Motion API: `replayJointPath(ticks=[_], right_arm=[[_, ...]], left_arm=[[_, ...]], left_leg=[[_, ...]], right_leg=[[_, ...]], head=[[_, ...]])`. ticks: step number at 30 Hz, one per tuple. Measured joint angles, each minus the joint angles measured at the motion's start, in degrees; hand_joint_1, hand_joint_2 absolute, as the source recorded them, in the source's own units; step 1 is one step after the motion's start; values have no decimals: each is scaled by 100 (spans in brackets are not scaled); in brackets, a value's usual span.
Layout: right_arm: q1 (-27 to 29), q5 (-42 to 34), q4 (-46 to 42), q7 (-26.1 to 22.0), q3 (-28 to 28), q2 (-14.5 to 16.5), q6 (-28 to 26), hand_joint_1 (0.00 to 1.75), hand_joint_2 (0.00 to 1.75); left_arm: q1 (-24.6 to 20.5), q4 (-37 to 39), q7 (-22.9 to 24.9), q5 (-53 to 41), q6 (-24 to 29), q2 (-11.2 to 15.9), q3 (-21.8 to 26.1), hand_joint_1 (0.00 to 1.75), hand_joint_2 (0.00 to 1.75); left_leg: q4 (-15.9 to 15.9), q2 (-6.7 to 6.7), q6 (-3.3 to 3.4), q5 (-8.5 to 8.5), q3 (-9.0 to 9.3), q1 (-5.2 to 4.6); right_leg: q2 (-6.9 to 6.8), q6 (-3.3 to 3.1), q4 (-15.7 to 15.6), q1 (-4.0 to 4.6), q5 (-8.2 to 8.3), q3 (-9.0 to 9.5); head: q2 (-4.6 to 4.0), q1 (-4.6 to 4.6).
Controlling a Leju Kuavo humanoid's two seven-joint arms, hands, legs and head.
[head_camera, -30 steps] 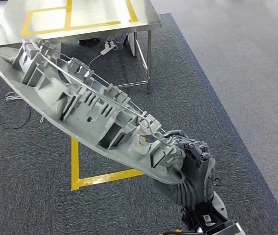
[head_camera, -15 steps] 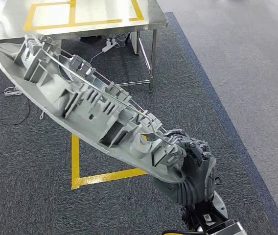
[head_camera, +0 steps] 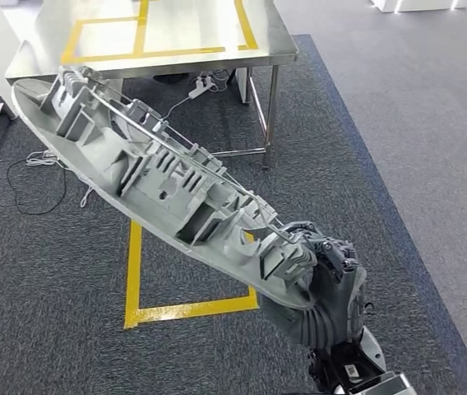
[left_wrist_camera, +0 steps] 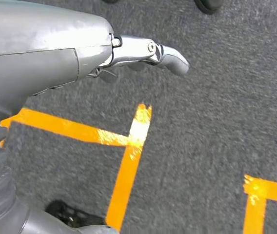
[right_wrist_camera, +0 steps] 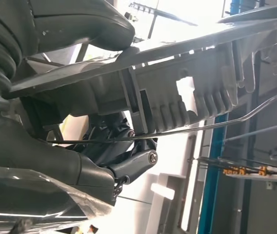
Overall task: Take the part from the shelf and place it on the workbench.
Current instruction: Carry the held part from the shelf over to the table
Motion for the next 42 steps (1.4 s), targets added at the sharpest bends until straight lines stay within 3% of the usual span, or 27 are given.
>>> replayJointPath(ticks=[4, 6, 8, 10, 12, 13, 14, 16, 17, 18, 19, 20, 21, 23, 25, 27, 28, 29, 30, 31, 32, 33, 35, 37, 38, 40, 42], right_arm=[[23, -12, 5, 4, -4, 0, -4, 175, 175], [26, -14, -2, 10, -14, 1, -4, 175, 175], [16, -15, -7, 6, -19, 3, 6, 175, 175], [12, -18, -7, 4, -19, 4, 15, 175, 175], [14, -21, -2, 5, -18, 4, 17, 175, 175], [16, -22, 0, 5, -15, 4, 17, 175, 175], [16, -21, 4, 4, -13, 4, 17, 175, 175], [12, -22, 15, 0, -5, 5, 15, 175, 175], [8, -23, 11, 1, -4, 5, 13, 175, 175], [3, -24, 4, 5, -3, 7, 9, 175, 175], [-4, -26, -9, 10, -7, 9, 5, 175, 175], [-19, -25, -17, 15, -12, 11, 3, 175, 175], [-31, -23, -18, 14, -13, 13, 2, 175, 175], [-46, -19, -15, 3, -10, 13, 4, 175, 175], [-41, -19, -9, 3, -13, 13, 3, 175, 175], [-29, -21, 5, 10, -21, 12, 3, 175, 175], [-20, -22, 12, 10, -21, 11, 3, 175, 175], [-12, -23, 19, 8, -21, 11, 4, 175, 175], [3, -23, 31, 5, -21, 9, 4, 175, 175], [16, -26, 43, 5, -21, 8, 5, 175, 175], [22, -28, 51, 6, -22, 6, 4, 175, 175], [18, -29, 47, 12, -26, 4, 2, 175, 175], [-12, -29, 24, 18, -34, 5, -4, 175, 175], [-23, -27, 15, 7, -37, 9, -7, 175, 175], [-23, -26, 15, -1, -35, 13, -7, 175, 175], [-24, -28, 15, -9, -34, 17, -9, 175, 175], [-20, -30, 16, -9, -36, 17, -12, 175, 175]], left_arm=[[-29, -22, 3, -11, -1, 6, 22, 0, 175], [-58, -26, 2, -13, -3, 3, 25, 0, 175], [-66, -28, 1, -13, -5, 3, 28, 0, 175], [-38, -28, 1, -15, -10, 1, 34, 0, 175], [-6, -28, 1, -23, -15, -1, 39, 0, 175], [10, -28, 1, -31, -16, -2, 43, 0, 175], [29, -29, 1, -39, -17, 3, 51, 0, 175], [84, -30, 1, -52, -17, 14, 73, 0, 175], [92, -31, -1, -54, -16, 20, 84, 0, 175], [78, -32, -3, -55, -16, 20, 89, 0, 175], [40, -33, -6, -57, -17, 22, 91, 0, 175], [1, -34, -9, -57, -17, 22, 90, 0, 175], [-26, -35, -10, -57, -19, 21, 89, 0, 175], [-33, -35, -9, -56, -19, 17, 87, 0, 175], [-15, -35, -8, -57, -19, 7, 90, 0, 175], [8, -35, -8, -57, -19, -6, 91, 0, 175], [21, -35, -8, -57, -19, -10, 92, 0, 175], [41, -35, -8, -57, -19, -17, 95, 0, 175], [57, -34, -8, -59, -20, -26, 101, 0, 175], [69, -34, -6, -59, -21, -36, 107, 0, 175], [75, -33, -5, -59, -22, -46, 114, 0, 175], [59, -33, -4, -61, -24, -52, 119, 0, 175], [-6, -33, -5, -63, -22, -52, 119, 0, 175], [-59, -37, -6, -69, -20, -62, 112, 0, 175], [-65, -38, -5, -72, -19, -64, 109, 0, 175], [-61, -39, -4, -79, -18, -62, 110, 0, 175], [-60, -40, -4, -96, -17, -57, 110, 0, 175]], left_leg=[[86, 1, -189, -60, 69, 24], [712, 33, -232, 238, -276, 39], [1531, 68, -239, 344, -881, 25], [1833, 77, -202, -119, -1317, -12], [1594, 78, -107, -558, -1542, -73], [1310, 76, -31, -492, -1598, -117], [918, 72, 69, -56, -1623, -173], [333, 40, 207, 1048, -1616, -290], [216, 29, 241, 1372, -1595, -337], [236, 19, 246, 1385, -1554, -368], [268, 17, 262, 1229, -1473, -374], [255, 2, 288, 1117, -1377, -368], [227, -9, 315, 1009, -1255, -355], [152, -16, 353, 793, -975, -328], [84, -33, 370, 560, -657, -321], [7, -74, 368, 328, -284, -321], [-26, -91, 362, 218, -94, -324], [-52, -101, 356, 101, 68, -326], [-39, -112, 345, -22, 222, -330], [-21, -135, 317, -148, 326, -334], [-17, -156, 283, -272, 412, -327], [12, -171, 243, -337, 483, -321], [288, -160, 167, -203, 390, -318], [1010, -84, 84, 85, -48, -319], [1347, -43, 35, 70, -300, -297], [1659, 7, -74, -345, -687, -213], [1522, 33, -179, -657, -845, -112]], right_leg=[[31, -241, -168, 16, -61, 201], [11, -313, -210, 22, -150, 371], [-13, -354, -317, 43, -284, 624], [-3, -367, -469, 74, -434, 954], [16, -382, -644, 118, -613, 1374], [22, -389, -735, 146, -716, 1590], [26, -394, -817, 162, -822, 1775], [72, -367, -942, 185, -1039, 2068], [97, -341, -1008, 177, -1116, 2211], [121, -300, -1033, 172, -1132, 2312], [127, -257, -933, 159, -1063, 2321], [118, -223, -639, 155, -921, 2219], [104, -196, -175, 157, -770, 1950], [69, -182, 796, 165, -753, 1220], [59, -168, 1187, 168, -1219, 558], [58, -159, 1041, 179, -1625, 77], [58, -181, 829, 195, -1563, -105], [59, -233, 521, 223, -1161, -262], [69, -293, 191, 261, -523, -402], [85, -357, -36, 295, 73, -460], [98, -420, -169, 330, 523, -480], [104, -470, -200, 355, 693, -459], [87, -550, -236, 353, 617, -313], [57, -602, -410, 296, 568, -108], [47, -611, -490, 264, 532, 2], [44, -592, -570, 205, 429, 190], [51, -511, -575, 135, 300, 345]], head=[[1, 18], [2, 2], [2, -9], [2, -16], [2, -22], [2, -24], [2, -23], [1, 2], [2, 2], [2, -4], [3, -25], [3, -30], [3, -25], [4, -11], [4, -9], [4, -3], [4, 1], [4, 5], [3, 0], [3, 1], [3, -12], [3, -18], [4, -13], [4, -23], [4, -34], [4, -51], [4, -50]])
